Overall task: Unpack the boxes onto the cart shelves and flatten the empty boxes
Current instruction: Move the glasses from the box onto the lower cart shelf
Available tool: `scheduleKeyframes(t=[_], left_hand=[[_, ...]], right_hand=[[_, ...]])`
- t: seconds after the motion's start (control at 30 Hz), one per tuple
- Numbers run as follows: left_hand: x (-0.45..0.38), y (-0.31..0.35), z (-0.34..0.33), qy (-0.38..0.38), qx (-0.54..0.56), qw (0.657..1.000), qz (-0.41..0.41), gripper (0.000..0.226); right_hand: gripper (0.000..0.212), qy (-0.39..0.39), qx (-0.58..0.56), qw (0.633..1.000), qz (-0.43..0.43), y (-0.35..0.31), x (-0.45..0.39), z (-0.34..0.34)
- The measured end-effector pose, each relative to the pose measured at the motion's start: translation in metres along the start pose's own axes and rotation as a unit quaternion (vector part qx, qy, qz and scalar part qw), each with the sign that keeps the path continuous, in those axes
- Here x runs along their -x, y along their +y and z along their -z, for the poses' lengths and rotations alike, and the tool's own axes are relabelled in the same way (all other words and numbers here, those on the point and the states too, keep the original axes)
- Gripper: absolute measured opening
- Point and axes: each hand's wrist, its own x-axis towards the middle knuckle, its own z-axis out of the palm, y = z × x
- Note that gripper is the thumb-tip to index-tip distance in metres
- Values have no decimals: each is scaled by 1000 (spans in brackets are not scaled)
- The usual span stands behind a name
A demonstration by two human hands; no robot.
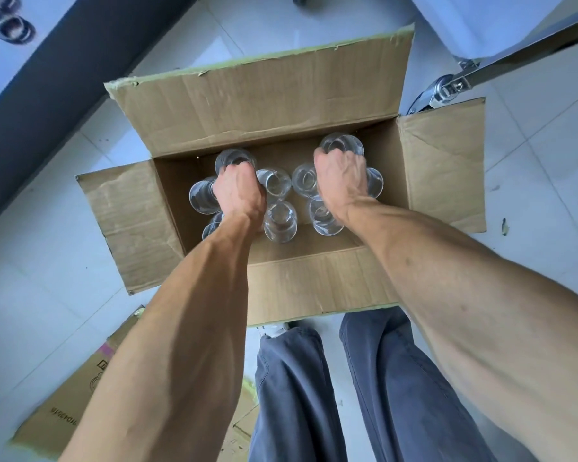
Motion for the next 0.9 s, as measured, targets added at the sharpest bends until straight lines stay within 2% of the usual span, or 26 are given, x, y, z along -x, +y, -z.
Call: scheduleKeyframes(t=[0.2, 0.37, 0.53, 0.73, 0.9], left_hand=[[19, 0, 24, -14, 11, 1000, -16, 9], [49, 6, 76, -13, -5, 999, -47, 13], [86, 18, 125, -18, -44, 993, -106, 15], [140, 64, 170, -10, -102, 972, -211, 22], [188, 124, 175, -9, -128, 962, -241, 23]], right_hand=[[35, -12, -12, 1000, -2, 7, 16, 32], [30, 13, -19, 1000, 19, 11, 46, 81], [37, 42, -13, 999, 28, 25, 84, 119], [45, 67, -19, 997, 41, 63, 141, 147], [28, 46, -17, 998, 30, 123, 195, 162]])
